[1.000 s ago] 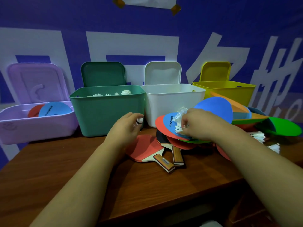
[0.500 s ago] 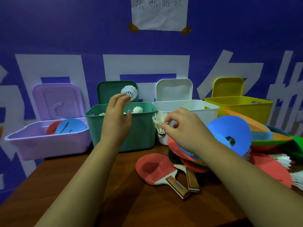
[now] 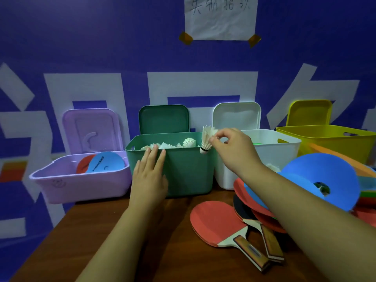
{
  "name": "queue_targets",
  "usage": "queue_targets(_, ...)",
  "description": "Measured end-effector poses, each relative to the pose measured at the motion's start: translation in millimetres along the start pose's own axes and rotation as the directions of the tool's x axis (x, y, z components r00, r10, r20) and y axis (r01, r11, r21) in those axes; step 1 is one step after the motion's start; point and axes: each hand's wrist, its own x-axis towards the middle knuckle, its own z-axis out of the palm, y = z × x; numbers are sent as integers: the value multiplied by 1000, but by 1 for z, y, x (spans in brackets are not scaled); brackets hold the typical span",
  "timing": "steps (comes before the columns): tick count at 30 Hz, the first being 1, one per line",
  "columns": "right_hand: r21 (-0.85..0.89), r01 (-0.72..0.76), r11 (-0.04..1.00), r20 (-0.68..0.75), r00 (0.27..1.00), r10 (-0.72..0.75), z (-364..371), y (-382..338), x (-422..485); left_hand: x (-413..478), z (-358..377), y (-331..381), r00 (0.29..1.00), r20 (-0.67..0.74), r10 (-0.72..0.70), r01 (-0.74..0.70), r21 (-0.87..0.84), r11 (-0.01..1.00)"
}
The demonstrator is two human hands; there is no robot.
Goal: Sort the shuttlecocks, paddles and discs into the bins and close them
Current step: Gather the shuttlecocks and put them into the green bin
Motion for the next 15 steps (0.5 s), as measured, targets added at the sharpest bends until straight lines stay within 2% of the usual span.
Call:
queue_targets(4, -14, 2, 1000, -61, 998, -3, 18, -6, 30, -1, 2, 1, 1000, 25, -17, 18, -30, 999)
queue_targets(8, -243, -14, 970, 232, 970, 73, 36, 3, 36, -3, 0, -3, 1000, 11, -10, 10, -62, 998)
queue_targets(9, -288, 8, 958, 259, 963, 70, 37, 7, 32, -5, 0, -3, 1000, 7, -6, 6, -72, 997)
queue_targets(11, -297, 58, 953, 242, 970, 16, 33, 12, 24, -7, 1, 0, 1000, -24, -13, 11, -102, 995)
queue_targets(15, -247, 70, 966, 185, 982, -23, 8, 16, 1, -12, 5, 11, 989, -134, -55, 29, -185, 982)
